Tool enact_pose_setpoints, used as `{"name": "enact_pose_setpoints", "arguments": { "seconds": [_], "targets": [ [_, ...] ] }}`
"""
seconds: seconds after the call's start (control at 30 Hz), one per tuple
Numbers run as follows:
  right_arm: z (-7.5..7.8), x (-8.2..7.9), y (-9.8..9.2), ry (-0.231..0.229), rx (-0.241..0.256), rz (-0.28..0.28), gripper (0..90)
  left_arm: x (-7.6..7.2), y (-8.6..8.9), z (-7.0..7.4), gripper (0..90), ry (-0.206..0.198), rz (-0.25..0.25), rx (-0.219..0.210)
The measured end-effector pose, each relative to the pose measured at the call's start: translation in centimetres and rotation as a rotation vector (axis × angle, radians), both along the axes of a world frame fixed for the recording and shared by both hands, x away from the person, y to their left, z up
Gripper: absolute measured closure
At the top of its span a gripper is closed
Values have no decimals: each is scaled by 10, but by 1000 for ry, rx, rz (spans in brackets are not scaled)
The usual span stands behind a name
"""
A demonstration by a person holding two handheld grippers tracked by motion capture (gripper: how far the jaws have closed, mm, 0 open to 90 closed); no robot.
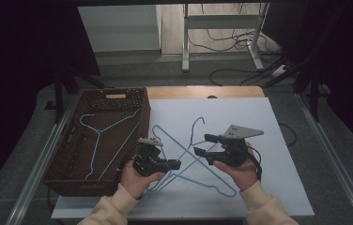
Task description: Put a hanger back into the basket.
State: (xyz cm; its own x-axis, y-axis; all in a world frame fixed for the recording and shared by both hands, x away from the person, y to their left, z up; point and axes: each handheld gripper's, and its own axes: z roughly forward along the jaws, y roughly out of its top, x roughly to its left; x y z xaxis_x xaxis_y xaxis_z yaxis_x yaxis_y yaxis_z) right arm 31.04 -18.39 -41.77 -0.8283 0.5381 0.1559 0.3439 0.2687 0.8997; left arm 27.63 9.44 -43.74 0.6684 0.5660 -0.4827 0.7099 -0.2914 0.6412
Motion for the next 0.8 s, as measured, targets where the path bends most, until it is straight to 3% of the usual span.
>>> {"name": "enact_pose_setpoints", "arguments": {
  "seconds": [0.37, 0.8],
  "targets": [
    [-11, -5, -43, 9, 27, -61, 266, -2, 12, 22, 861, -29, 10, -55],
    [-20, -3, -60, 32, 4, -106, 244, 4, 33, 48, 861, -57, 24, -128]
  ]
}}
